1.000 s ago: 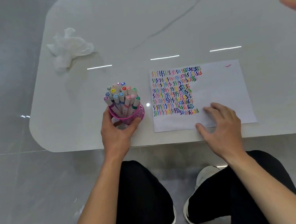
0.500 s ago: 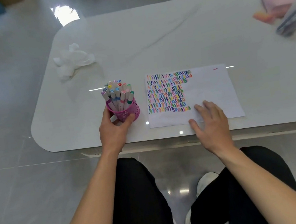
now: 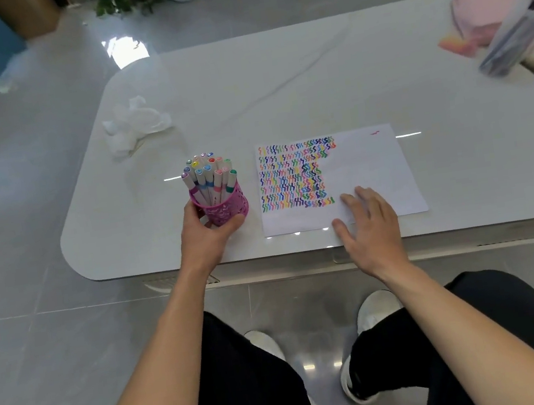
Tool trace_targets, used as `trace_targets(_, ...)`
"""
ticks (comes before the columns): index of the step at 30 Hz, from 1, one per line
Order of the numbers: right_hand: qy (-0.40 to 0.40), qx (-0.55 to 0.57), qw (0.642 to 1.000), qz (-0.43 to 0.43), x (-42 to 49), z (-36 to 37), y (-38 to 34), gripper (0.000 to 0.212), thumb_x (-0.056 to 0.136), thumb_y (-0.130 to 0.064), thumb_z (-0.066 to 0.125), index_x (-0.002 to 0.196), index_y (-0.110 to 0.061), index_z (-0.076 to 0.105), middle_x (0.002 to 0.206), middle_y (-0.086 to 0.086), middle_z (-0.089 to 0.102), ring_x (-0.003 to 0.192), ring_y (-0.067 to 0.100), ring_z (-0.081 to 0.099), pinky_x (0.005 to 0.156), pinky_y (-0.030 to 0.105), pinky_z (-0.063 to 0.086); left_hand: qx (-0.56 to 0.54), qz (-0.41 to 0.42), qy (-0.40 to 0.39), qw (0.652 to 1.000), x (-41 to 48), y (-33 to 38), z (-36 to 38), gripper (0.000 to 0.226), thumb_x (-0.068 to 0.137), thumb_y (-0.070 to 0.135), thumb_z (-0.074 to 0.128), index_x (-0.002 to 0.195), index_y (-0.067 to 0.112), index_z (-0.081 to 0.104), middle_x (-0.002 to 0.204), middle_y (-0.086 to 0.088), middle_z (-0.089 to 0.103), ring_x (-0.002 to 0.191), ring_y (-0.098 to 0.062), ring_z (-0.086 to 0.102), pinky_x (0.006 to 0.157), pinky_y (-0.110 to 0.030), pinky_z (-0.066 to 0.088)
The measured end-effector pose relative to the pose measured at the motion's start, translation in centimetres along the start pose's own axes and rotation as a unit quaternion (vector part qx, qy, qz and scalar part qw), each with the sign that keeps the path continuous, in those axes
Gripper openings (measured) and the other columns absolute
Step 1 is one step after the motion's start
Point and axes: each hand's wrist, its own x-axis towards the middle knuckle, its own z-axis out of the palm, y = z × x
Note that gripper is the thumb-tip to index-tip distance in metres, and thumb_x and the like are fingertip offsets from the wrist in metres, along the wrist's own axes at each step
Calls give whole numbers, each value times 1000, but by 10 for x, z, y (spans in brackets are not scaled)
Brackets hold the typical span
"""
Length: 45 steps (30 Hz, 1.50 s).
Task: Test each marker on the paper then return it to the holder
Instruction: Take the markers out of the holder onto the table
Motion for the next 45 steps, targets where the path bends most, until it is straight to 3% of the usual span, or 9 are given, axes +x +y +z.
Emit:
trace_targets(8, 33, 26, 999, 14, -1, 5, -1, 50, 99, -31, 66, 145, -16, 56, 160, 10, 41, 152, 30, 30, 125, 44, 21, -1, 14, 47, 999, 3, -2, 12, 73, 72, 30, 91, 128, 37, 45, 126, 15, 58, 107, 4, 59, 76, -8, 48)
trace_targets(12, 72, 35, 997, 7, 3, 4, -6, 45, 97, -32, 66, 138, -15, 62, 153, 10, 48, 147, 31, 38, 121, 46, 26, -4, 31, 77, 997, 1, -6, 20, 83, 70, 32, 92, 137, 33, 43, 135, 7, 54, 120, -12, 59, 92, -25, 53)
trace_targets(16, 97, 32, 995, -9, 12, 3, -13, 46, 92, -37, 60, 132, -14, 65, 146, 9, 55, 141, 32, 45, 118, 48, 30, 3, 27, 105, 994, 0, -6, 26, 91, 72, 37, 90, 145, 30, 36, 138, 9, 51, 125, -16, 55, 102, -41, 53)
trace_targets(20, 92, 45, 995, -13, 19, 8, -17, 43, 94, -31, 66, 132, -10, 64, 146, 10, 55, 140, 32, 45, 120, 45, 28, 11, 23, 123, 992, 0, -3, 34, 97, 73, 36, 89, 150, 26, 31, 142, 6, 48, 131, -20, 50, 106, -47, 49)
trace_targets(25, 73, 52, 996, -29, 27, 11, -24, 43, 96, -28, 69, 134, -10, 62, 146, 9, 54, 140, 29, 45, 119, 40, 28, 18, 30, 128, 991, 0, 1, 32, 96, 74, 38, 88, 150, 29, 30, 141, 7, 49, 131, -17, 50, 105, -40, 49)
trace_targets(29, 59, 62, 995, -51, 40, 10, -37, 42, 96, -26, 71, 134, -11, 62, 145, 7, 55, 139, 26, 46, 118, 36, 30, 17, 51, 124, 991, 5, 9, 21, 99, 70, 40, 90, 148, 37, 31, 134, 19, 52, 119, 6, 51, 84, -2, 41)
trace_targets(31, 48, 78, 993, -69, 47, 10, -48, 42, 96, -25, 71, 134, -10, 63, 143, 6, 56, 138, 25, 47, 118, 37, 33, 13, 57, 110, 992, 7, 13, 16, 94, 68, 39, 91, 144, 37, 36, 125, 25, 55, 109, 18, 52, 74, 5, 41)
trace_targets(39, -15, 175, 967, -186, 67, 9, -108, 32, 98, -30, 71, 127, -18, 67, 125, -4, 66, 121, 11, 54, 104, 16, 36, 6, 75, 47, 996, 19, 22, 6, 76, 67, 36, 92, 130, 34, 50, 115, 25, 63, 105, 7, 62, 79, -5, 49)
trace_targets(45, -9, 208, 960, -189, 81, 15, -138, 35, 97, -33, 71, 129, -19, 66, 120, -6, 68, 114, 8, 58, 99, 13, 39, -11, 74, 9, 997, 36, 29, 3, 73, 69, 30, 92, 128, 36, 50, 113, 26, 66, 102, 6, 65, 75, -9, 52)
